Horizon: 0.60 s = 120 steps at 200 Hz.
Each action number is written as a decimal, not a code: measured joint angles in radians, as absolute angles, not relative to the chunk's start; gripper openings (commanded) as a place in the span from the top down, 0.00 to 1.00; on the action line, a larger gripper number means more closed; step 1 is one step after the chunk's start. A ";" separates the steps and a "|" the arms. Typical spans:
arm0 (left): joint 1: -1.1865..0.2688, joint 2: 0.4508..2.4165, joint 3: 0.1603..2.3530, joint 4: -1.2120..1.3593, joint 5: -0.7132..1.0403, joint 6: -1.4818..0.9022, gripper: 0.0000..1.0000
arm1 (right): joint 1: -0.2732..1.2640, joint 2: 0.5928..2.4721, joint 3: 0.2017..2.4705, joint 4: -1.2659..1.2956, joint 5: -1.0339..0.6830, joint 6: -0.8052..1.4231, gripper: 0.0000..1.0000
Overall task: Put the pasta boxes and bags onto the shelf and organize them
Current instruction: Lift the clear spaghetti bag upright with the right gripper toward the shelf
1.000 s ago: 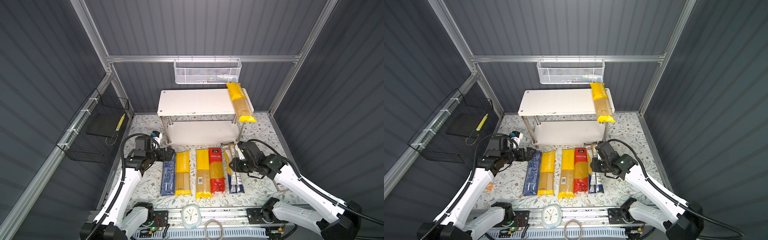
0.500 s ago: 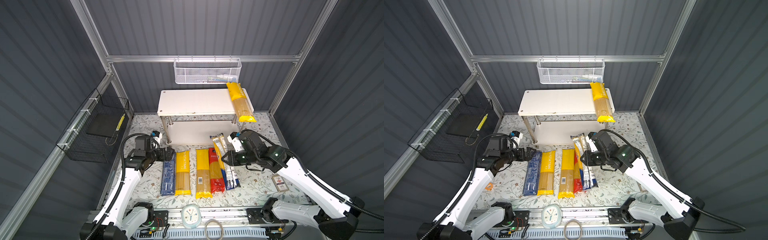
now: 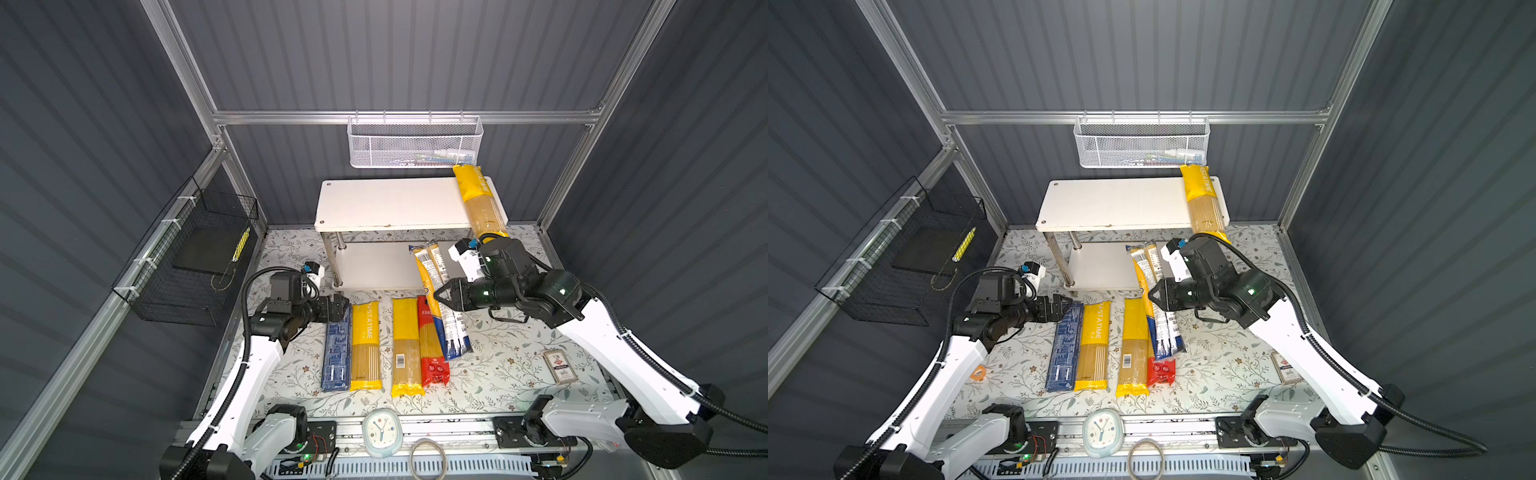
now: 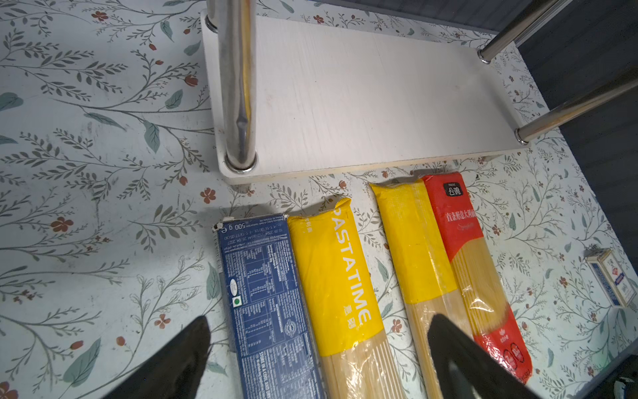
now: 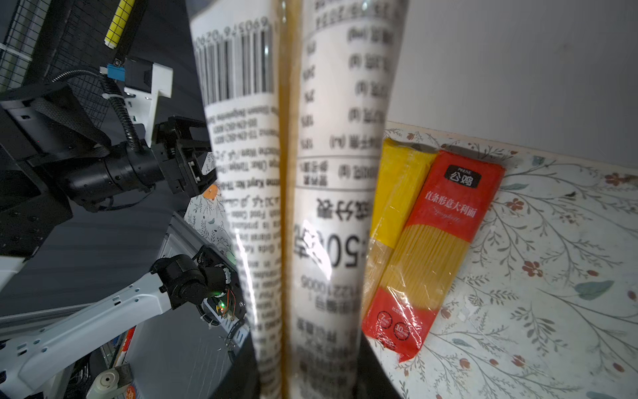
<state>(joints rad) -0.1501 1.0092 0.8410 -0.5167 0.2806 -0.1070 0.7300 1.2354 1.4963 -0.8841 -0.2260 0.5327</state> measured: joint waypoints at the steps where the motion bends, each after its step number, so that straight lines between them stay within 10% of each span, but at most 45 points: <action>1: -0.150 1.009 0.841 -0.517 0.281 -0.107 0.01 | 0.730 1.237 1.499 -0.884 -0.226 0.532 0.72; 120: -0.150 1.000 0.841 -0.517 0.281 -0.107 0.01 | 0.604 1.457 1.871 -0.949 -0.253 0.486 0.72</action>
